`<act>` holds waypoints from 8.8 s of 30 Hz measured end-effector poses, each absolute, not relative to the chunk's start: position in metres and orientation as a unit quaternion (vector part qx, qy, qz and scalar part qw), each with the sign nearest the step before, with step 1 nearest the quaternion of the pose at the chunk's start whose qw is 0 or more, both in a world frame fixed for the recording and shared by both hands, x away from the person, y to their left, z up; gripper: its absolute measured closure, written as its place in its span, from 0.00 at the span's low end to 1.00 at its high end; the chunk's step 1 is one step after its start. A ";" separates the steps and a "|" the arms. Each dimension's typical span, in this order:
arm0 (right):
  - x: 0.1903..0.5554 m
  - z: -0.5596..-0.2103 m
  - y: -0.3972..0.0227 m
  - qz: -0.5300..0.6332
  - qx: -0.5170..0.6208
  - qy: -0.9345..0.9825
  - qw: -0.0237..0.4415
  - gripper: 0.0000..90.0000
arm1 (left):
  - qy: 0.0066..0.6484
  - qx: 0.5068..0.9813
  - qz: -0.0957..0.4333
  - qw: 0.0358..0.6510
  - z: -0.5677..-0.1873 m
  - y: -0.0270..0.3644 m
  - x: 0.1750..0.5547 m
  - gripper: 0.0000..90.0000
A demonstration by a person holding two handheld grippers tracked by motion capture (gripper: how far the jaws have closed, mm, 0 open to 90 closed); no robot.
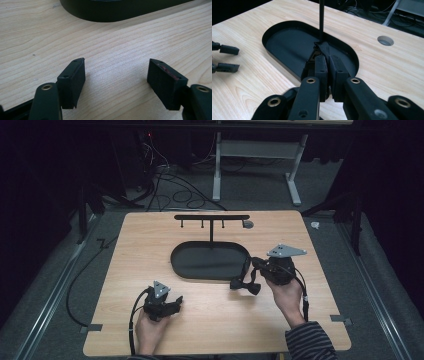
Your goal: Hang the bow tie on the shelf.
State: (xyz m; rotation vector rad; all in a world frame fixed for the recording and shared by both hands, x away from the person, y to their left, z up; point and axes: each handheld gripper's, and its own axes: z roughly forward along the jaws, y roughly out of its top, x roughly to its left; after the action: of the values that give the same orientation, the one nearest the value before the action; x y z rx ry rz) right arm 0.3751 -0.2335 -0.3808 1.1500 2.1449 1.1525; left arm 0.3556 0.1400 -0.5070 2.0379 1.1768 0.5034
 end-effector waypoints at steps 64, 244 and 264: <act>0.485 -0.348 -0.220 0.396 0.470 0.755 0.230 0.96 | 0.457 0.790 0.195 0.359 -0.507 0.140 0.355 0.35; 0.353 -0.413 -0.326 0.454 0.505 0.702 0.213 0.57 | 0.457 0.790 0.194 0.359 -0.507 0.140 0.355 0.34; 0.342 -0.424 -0.319 0.454 0.500 0.709 0.205 0.57 | 0.457 0.790 0.195 0.358 -0.507 0.140 0.355 0.34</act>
State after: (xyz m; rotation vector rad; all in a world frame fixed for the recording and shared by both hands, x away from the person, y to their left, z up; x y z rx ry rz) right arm 0.3423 -0.3188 -0.4236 1.3931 1.9754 1.2642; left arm 0.3554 0.1396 -0.5070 2.0382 1.1797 0.5038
